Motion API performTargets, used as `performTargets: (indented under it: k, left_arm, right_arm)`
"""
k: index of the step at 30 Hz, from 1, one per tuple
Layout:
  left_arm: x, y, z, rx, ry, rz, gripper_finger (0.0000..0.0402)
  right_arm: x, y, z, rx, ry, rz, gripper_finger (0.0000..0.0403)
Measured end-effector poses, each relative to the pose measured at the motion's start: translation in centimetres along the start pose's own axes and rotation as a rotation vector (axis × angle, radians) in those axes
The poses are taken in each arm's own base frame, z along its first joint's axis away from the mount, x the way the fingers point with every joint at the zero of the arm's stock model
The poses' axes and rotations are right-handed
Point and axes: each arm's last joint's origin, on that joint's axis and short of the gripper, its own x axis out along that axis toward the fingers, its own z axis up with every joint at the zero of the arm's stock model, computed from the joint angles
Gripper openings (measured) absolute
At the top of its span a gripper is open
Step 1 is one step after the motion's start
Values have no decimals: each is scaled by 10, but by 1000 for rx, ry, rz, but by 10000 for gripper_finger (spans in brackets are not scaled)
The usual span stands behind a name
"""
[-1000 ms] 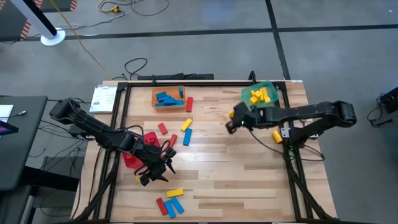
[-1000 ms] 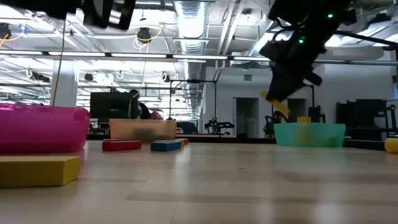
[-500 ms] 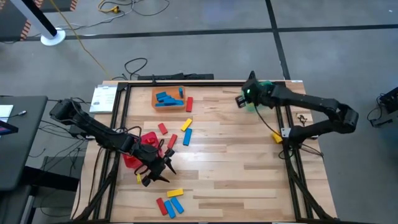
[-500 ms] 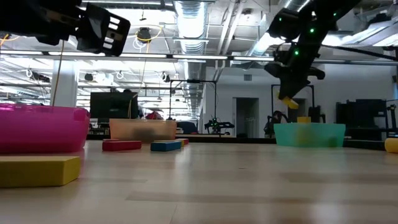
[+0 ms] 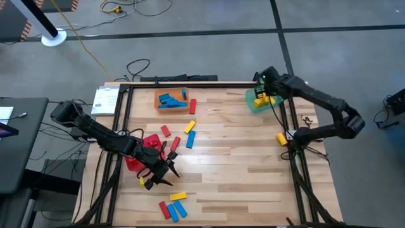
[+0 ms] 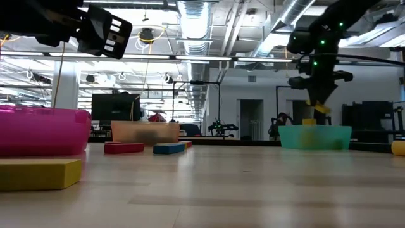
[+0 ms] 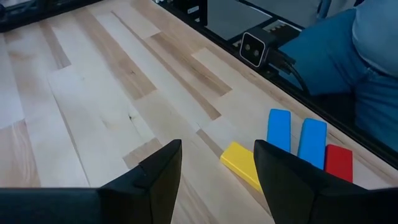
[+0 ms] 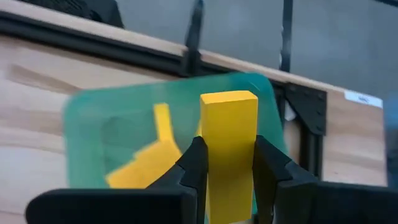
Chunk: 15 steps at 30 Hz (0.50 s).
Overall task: Sort blocks
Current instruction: Put the yellow block into the green bin
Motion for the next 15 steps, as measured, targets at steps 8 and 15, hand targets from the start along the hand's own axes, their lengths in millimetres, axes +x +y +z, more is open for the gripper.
performTargets:
  k: [8, 15]
  left_arm:
    - [0, 0, 1, 8, -11, 2, 196]
    - [0, 0, 2, -30, -17, 3, 196]
  right_arm:
    - [5, -8, 3, 23, 14, -20, 107]
    - [5, -8, 4, 38, 6, -17, 138]
